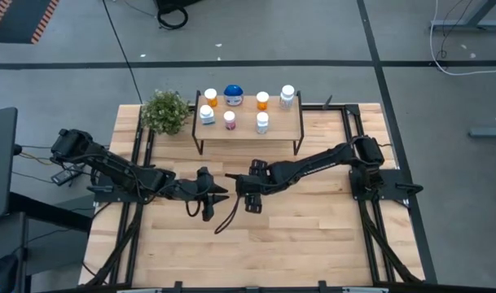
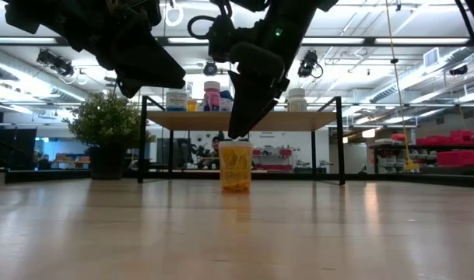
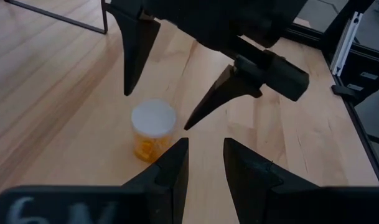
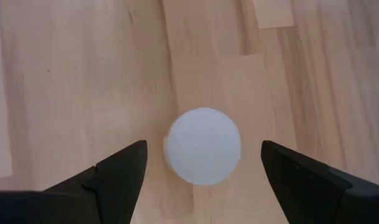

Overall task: Pick and place medicine bottles onto shelf by color
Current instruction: Put the orange pill bottle on the shelf

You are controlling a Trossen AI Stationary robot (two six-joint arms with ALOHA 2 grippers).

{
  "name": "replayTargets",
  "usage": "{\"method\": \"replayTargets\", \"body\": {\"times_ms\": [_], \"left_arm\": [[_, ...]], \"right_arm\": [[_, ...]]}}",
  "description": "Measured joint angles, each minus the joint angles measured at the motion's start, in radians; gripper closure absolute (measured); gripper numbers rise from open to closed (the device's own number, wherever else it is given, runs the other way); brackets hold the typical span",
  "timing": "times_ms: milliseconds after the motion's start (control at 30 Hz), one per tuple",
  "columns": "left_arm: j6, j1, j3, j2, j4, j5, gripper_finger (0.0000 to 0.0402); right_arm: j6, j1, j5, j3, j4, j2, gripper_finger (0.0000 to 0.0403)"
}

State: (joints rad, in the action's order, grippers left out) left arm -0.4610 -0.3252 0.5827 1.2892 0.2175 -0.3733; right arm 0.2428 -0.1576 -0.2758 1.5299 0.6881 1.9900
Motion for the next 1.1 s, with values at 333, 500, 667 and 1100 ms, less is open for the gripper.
{"method": "replayTargets", "body": {"times_ms": [333, 500, 667, 1100], "left_arm": [[-0.001, 0.0, 0.0, 0.0, 0.0, 0.0, 0.0294], [-0.001, 0.0, 0.0, 0.0, -0.001, 0.0, 0.0294], [-0.001, 0.0, 0.0, 0.0, -0.007, 0.0, 0.0294], [-0.007, 0.0, 0.0, 0.0, -0.007, 0.0, 0.0294]], "right_arm": [[0.0, 0.02, 0.059, -0.015, -0.02, 0.0, 0.0079], [0.006, 0.024, 0.061, -0.058, -0.029, 0.0, 0.0079], [0.02, 0.023, 0.061, -0.081, -0.035, 0.0, 0.0079], [0.0, 0.011, 0.068, -0.081, -0.094, 0.0, 0.0079]]}}
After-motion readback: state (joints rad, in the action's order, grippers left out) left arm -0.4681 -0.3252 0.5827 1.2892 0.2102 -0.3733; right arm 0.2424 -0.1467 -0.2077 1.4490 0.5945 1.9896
